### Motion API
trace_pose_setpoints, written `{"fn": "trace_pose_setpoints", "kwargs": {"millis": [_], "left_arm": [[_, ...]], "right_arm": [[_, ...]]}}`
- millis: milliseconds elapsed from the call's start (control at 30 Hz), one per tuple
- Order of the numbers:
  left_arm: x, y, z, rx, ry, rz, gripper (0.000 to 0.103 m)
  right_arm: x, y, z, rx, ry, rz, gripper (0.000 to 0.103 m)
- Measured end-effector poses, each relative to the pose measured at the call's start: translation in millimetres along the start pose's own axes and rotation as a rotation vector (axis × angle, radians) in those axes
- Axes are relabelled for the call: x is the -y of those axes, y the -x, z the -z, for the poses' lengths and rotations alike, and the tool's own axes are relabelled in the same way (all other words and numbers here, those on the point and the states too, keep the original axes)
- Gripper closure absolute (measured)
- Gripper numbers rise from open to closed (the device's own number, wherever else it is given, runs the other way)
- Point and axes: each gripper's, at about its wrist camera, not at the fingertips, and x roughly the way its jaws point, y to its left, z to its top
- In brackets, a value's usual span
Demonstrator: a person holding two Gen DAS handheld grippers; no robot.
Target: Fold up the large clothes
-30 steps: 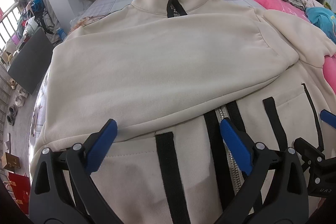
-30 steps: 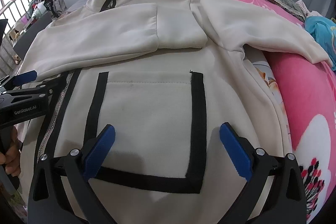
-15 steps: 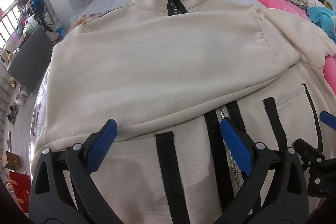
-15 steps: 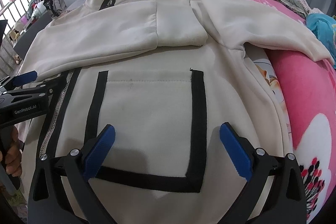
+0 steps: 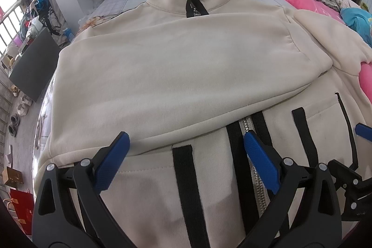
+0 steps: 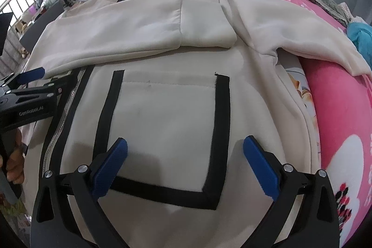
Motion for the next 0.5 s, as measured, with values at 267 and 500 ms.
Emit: {"fn": "trace_pose_setpoints", "kwargs": {"millis": [267, 500], "left_arm": [[-0.3, -0.1, 0.0, 0.0, 0.0, 0.0, 0.008], [-0.3, -0.3, -0.2, 0.0, 0.0, 0.0, 0.008]], "right_arm": [[32.5, 34.2, -7.0, 0.052, -0.072, -0.022, 0.006], [103.7, 63.3, -14.2, 0.125, -0.224, -0.012, 0.006]]}}
